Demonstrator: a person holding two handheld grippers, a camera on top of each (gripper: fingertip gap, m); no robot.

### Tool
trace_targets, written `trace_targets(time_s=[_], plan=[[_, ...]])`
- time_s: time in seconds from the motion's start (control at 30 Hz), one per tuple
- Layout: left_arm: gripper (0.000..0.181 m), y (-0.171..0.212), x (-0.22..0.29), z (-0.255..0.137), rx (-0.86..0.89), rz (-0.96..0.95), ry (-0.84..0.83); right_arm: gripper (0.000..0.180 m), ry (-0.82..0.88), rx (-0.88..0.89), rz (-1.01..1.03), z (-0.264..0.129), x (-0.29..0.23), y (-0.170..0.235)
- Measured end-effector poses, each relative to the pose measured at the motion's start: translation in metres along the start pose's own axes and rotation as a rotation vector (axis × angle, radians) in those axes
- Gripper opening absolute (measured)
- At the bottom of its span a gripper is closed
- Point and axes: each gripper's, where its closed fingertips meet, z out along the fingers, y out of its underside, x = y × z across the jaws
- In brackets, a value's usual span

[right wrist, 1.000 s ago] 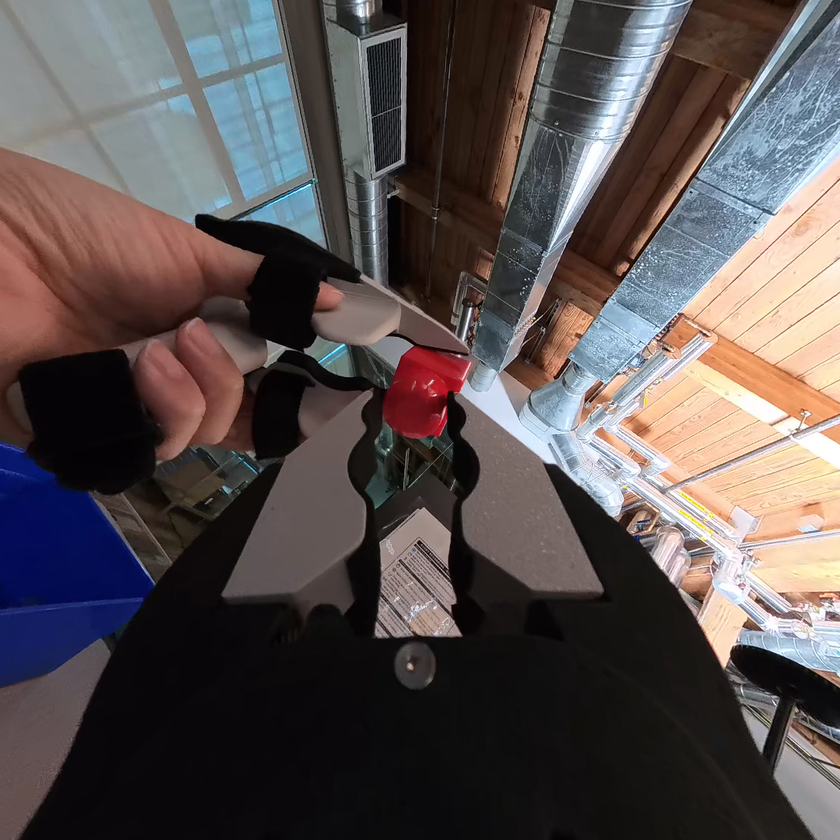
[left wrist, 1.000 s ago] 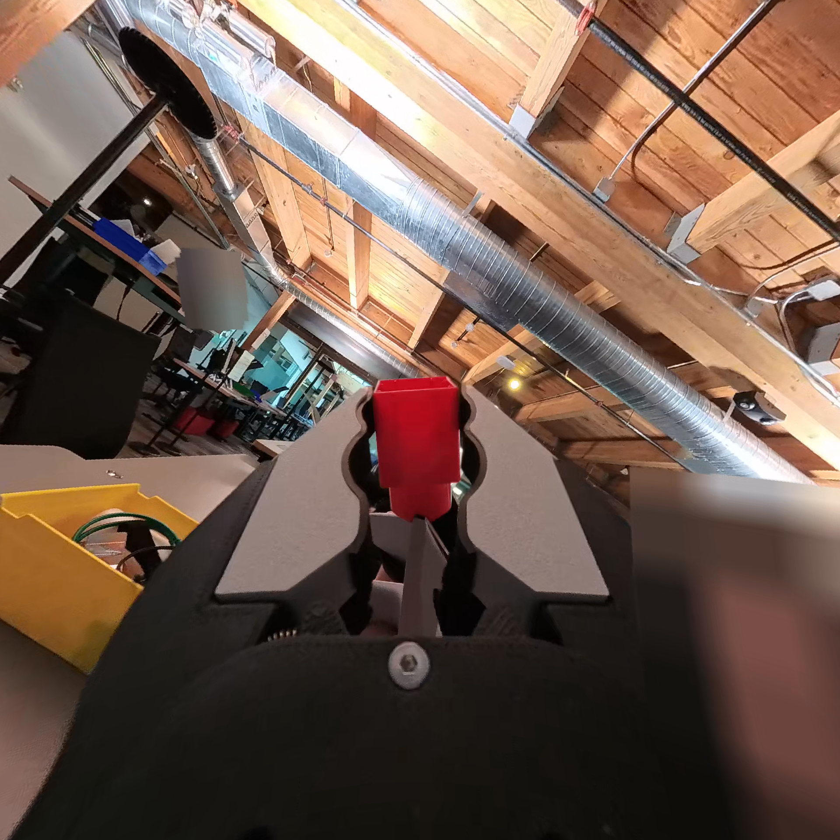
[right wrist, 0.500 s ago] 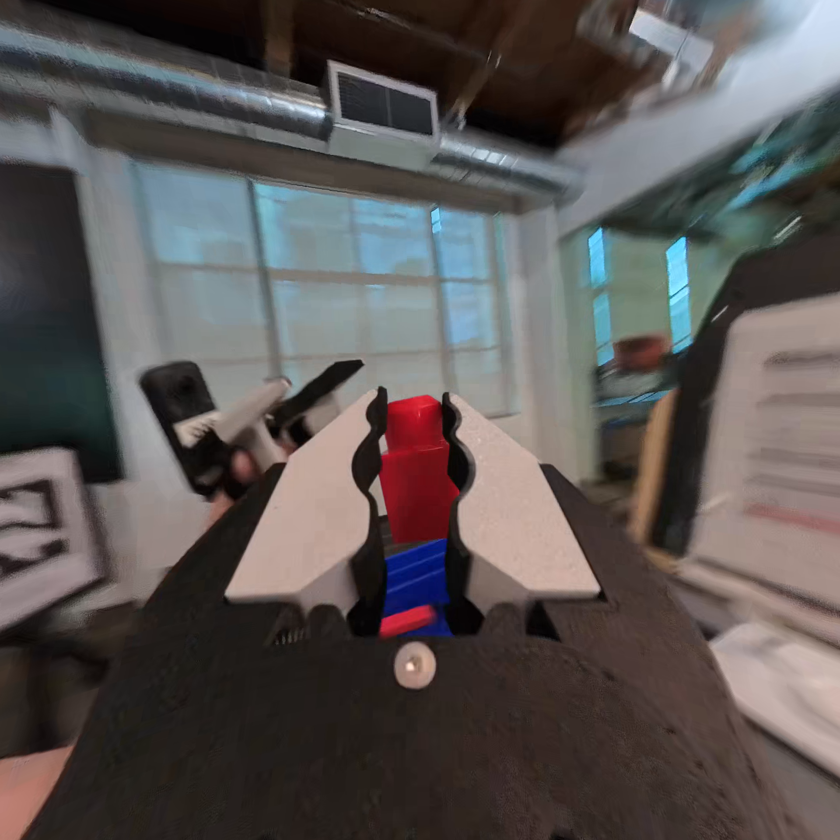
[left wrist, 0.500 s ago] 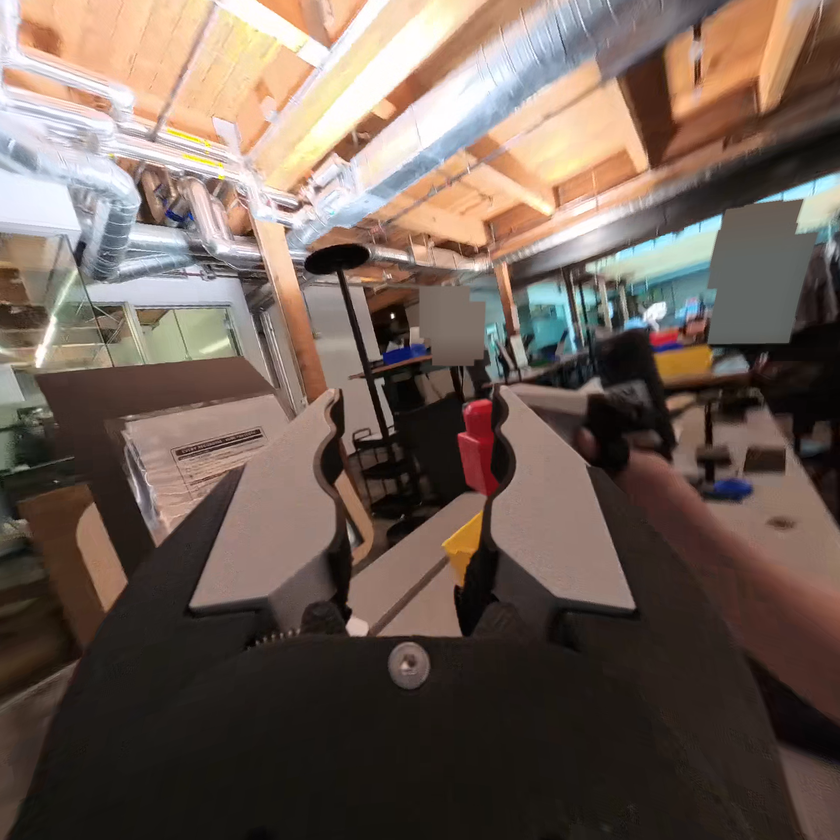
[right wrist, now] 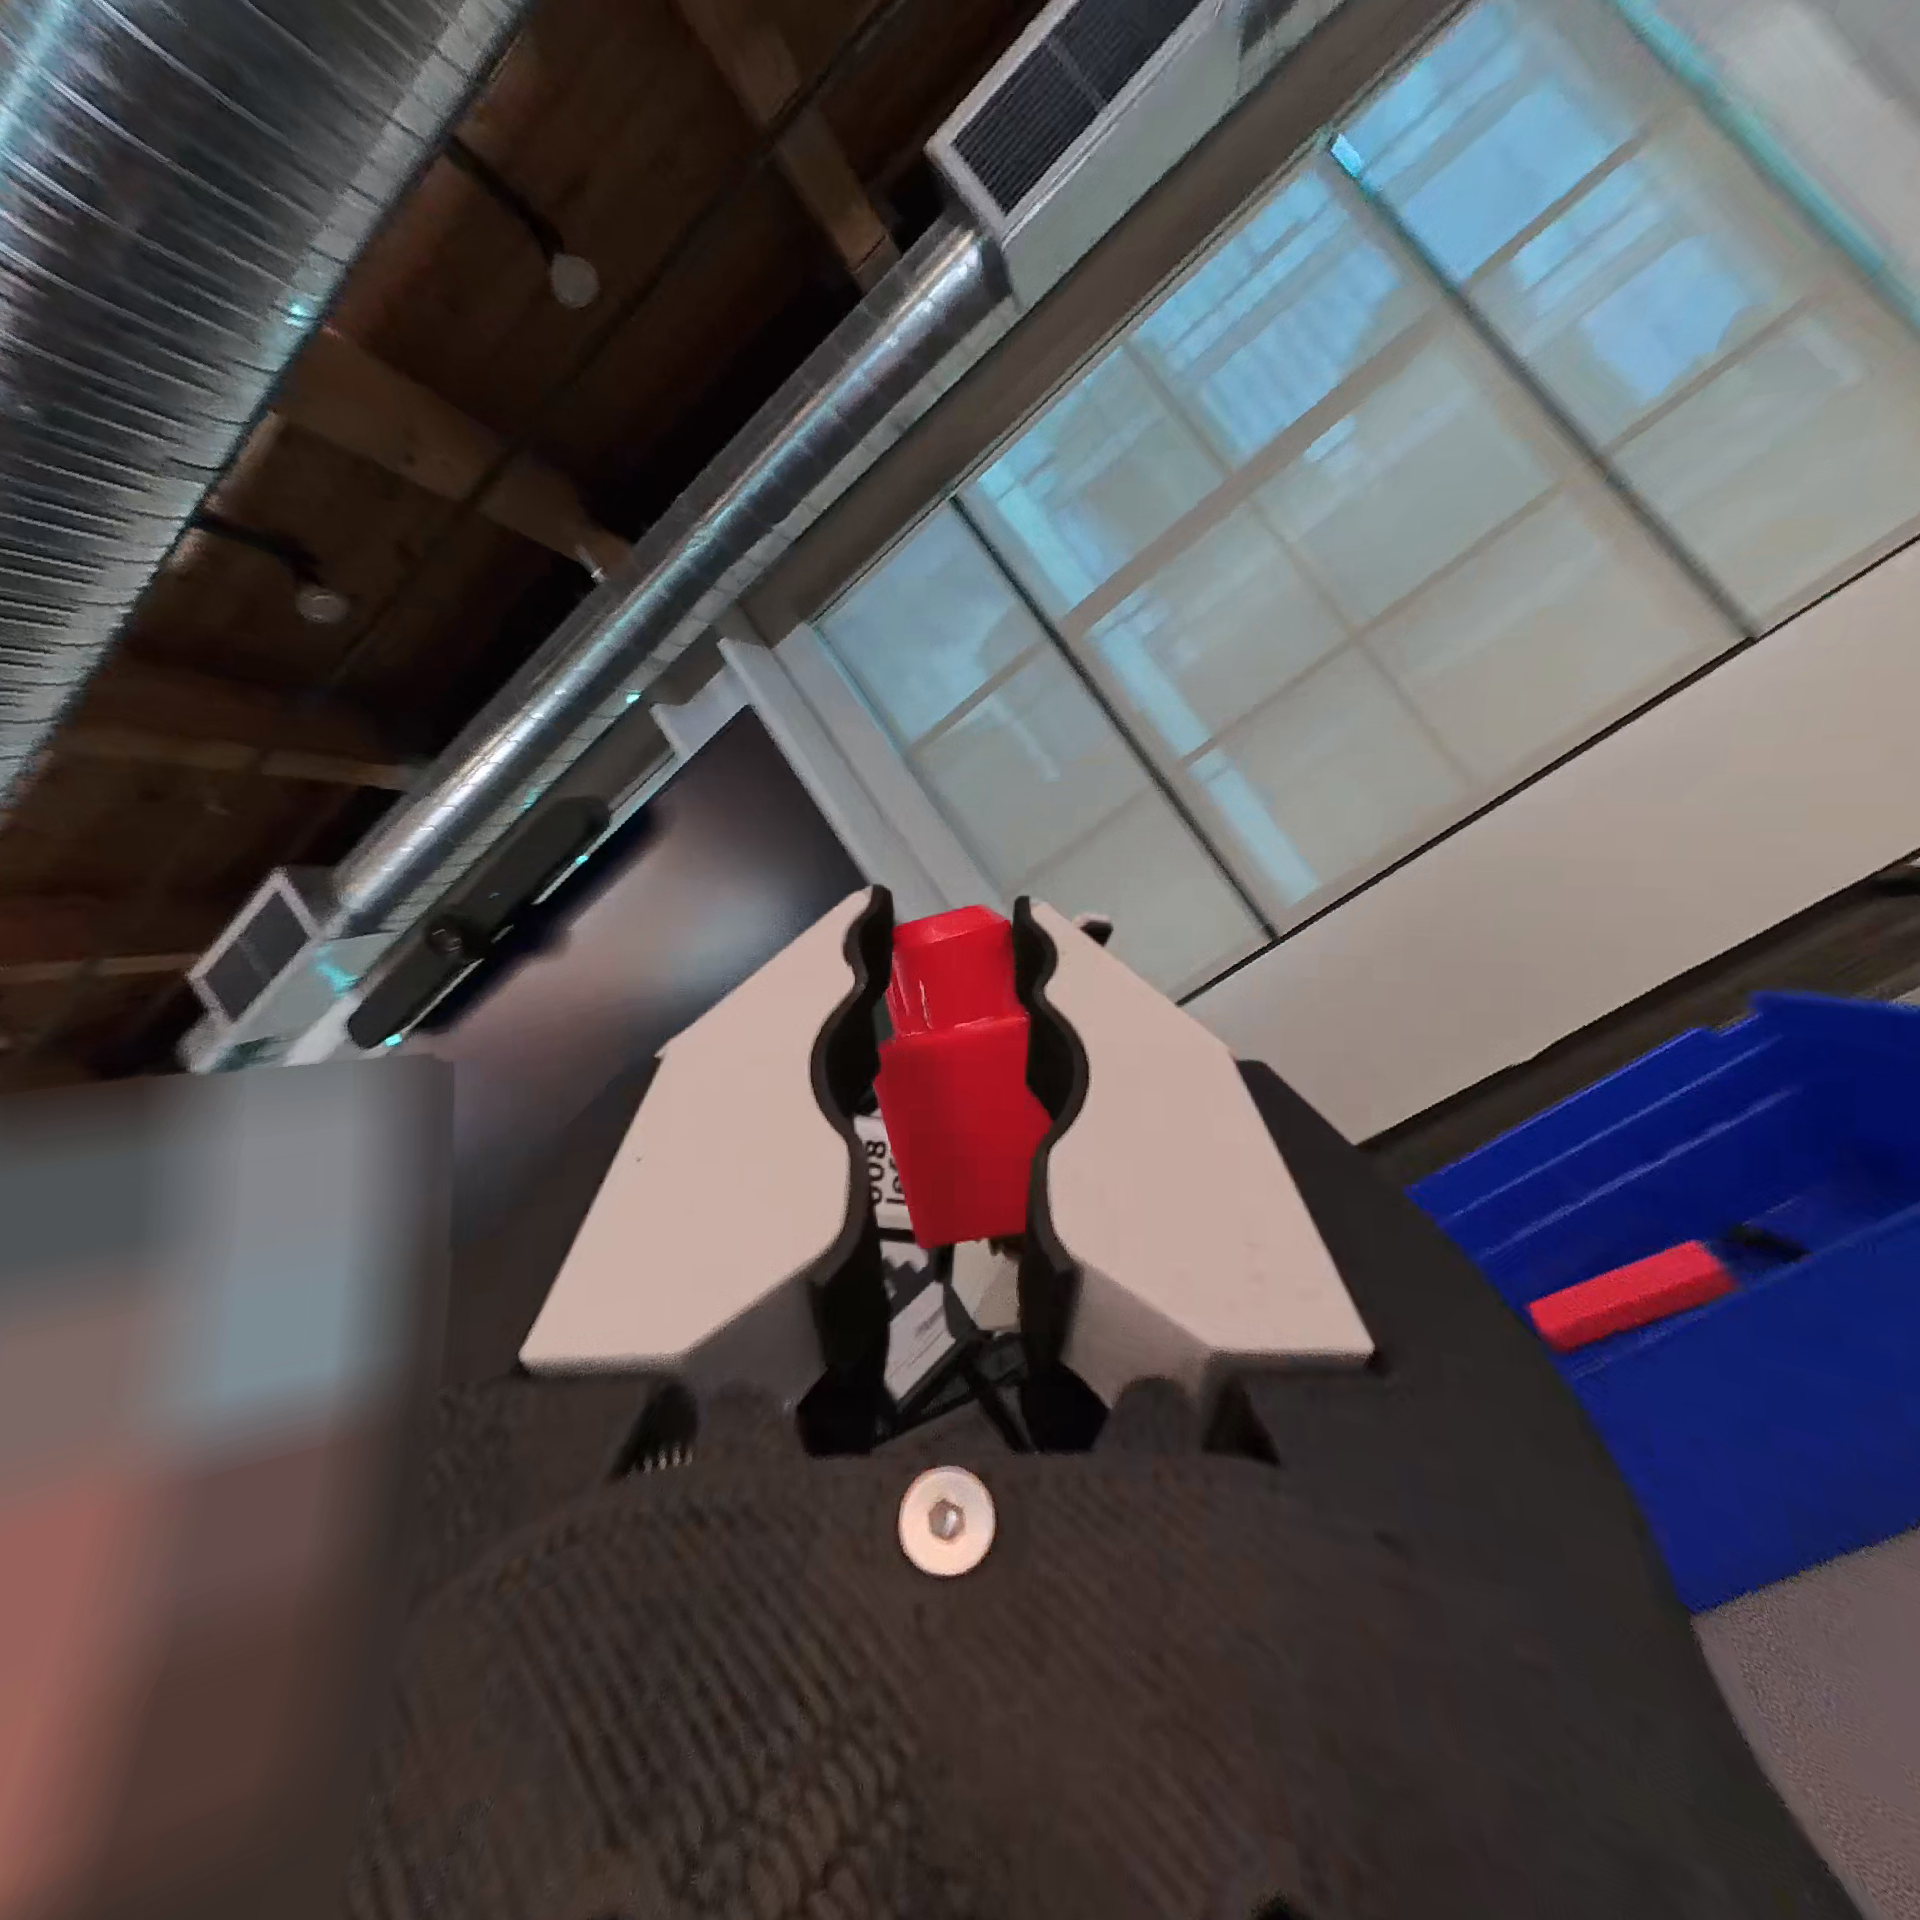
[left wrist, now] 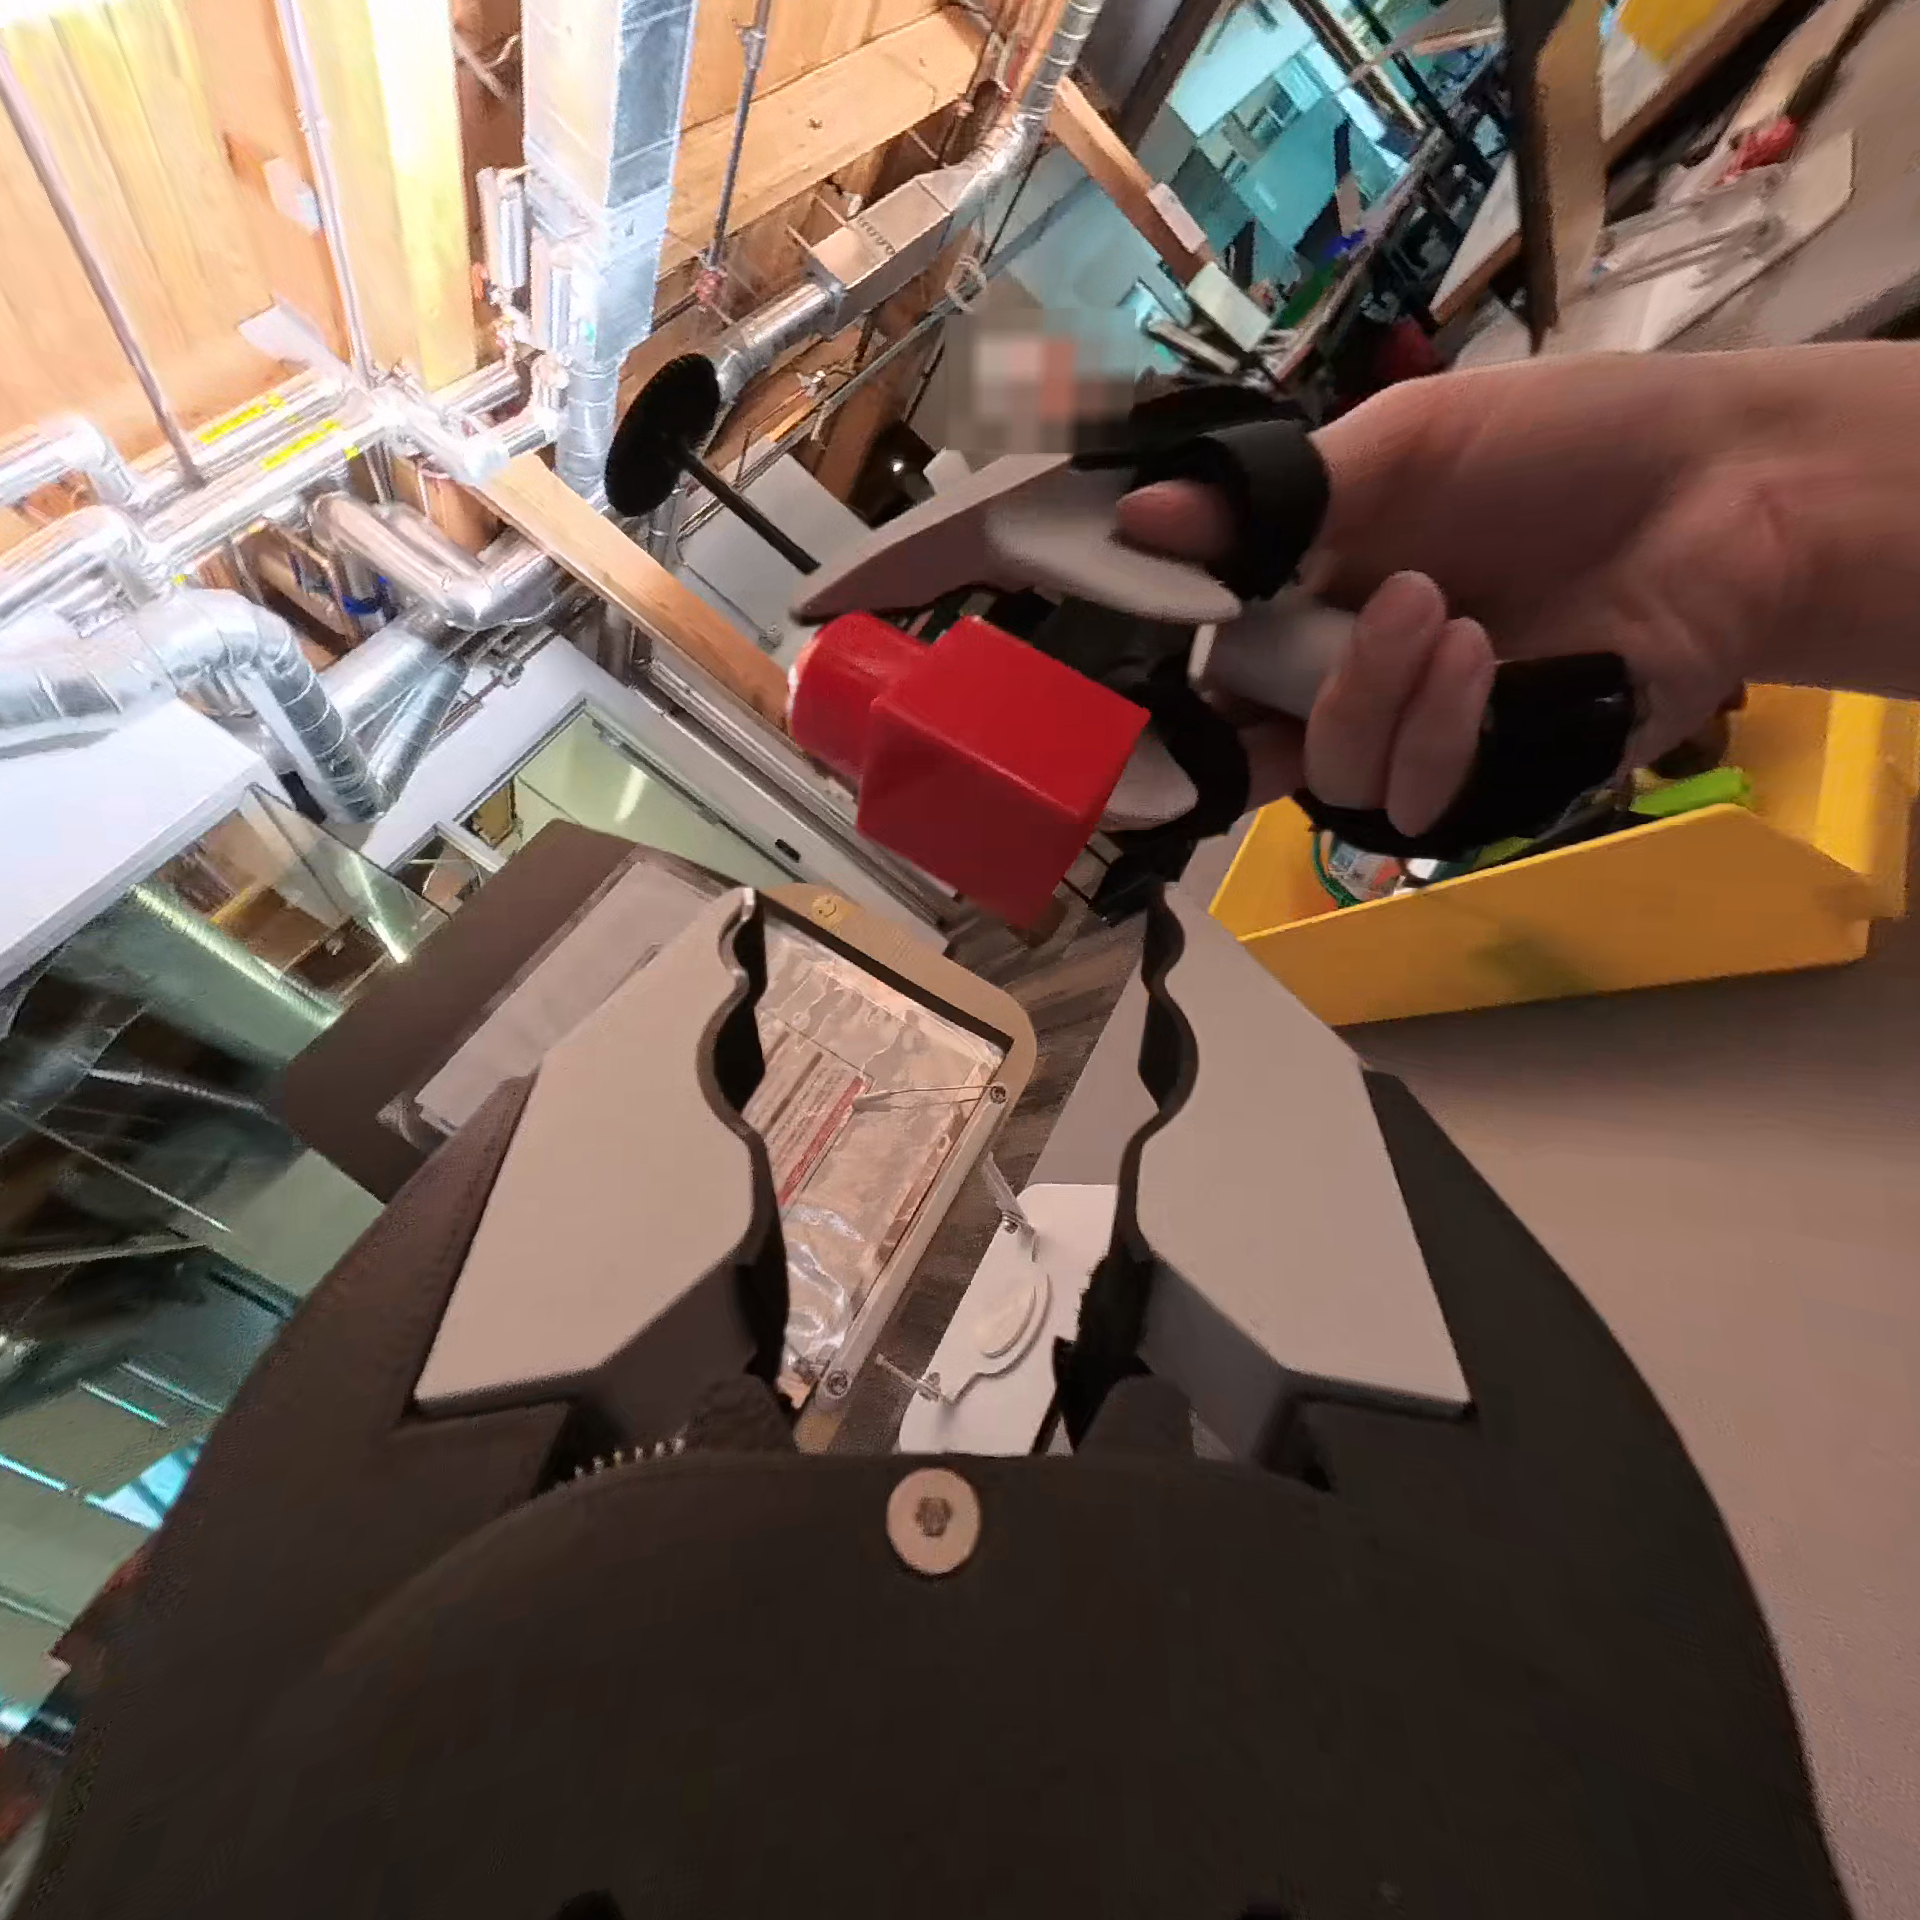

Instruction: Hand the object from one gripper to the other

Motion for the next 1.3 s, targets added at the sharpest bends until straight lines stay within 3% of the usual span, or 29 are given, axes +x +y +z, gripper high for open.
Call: trace_targets(time_s=[0.13,0.33,0.43,0.53,0.63,0.73,0.9,1.0,1.07,1.17,1.23,1.3], plan=[[0.084,-0.015,0.001,-0.004,0.066,0.035,-0.016,0.021,-0.055,-0.100,0.054,0.003,-0.004,0.015],[0.079,-0.022,0.016,-0.007,0.078,0.143,0.024,0.021,-0.086,-0.280,0.036,0.007,-0.010,0.043],[0.066,-0.025,0.022,-0.008,0.080,0.214,0.027,0.020,-0.101,-0.299,0.048,0.008,-0.012,0.047],[0.065,-0.024,0.022,-0.008,0.054,0.289,-0.002,0.019,-0.098,-0.297,0.034,0.007,-0.013,0.045],[0.065,-0.029,0.005,-0.011,0.065,0.285,-0.099,0.045,-0.046,-0.212,-0.054,0.008,-0.010,0.029],[0.065,-0.032,-0.038,-0.022,0.057,0.259,-0.325,0.047,0.011,-0.071,-0.315,0.004,-0.016,0.001],[0.065,-0.029,-0.100,-0.059,0.006,0.243,-0.721,0.053,0.279,0.164,-0.989,-0.007,-0.036,-0.030],[0.065,-0.030,-0.114,-0.077,-0.009,0.294,-0.878,0.041,0.433,0.311,-1.412,-0.016,-0.064,-0.032],[0.065,-0.032,-0.115,-0.082,0.032,0.247,-0.913,0.032,0.415,0.361,-1.606,-0.013,-0.084,-0.017],[0.065,-0.038,-0.110,-0.080,0.117,0.131,-0.875,0.029,0.356,0.281,-1.692,0.005,-0.089,0.009],[0.065,-0.039,-0.106,-0.077,0.104,0.173,-0.874,0.032,0.351,0.124,-1.660,0.021,-0.072,0.024],[0.065,-0.040,-0.099,-0.069,0.077,0.251,-0.856,0.046,0.371,-0.038,-1.596,0.033,-0.050,0.036]])
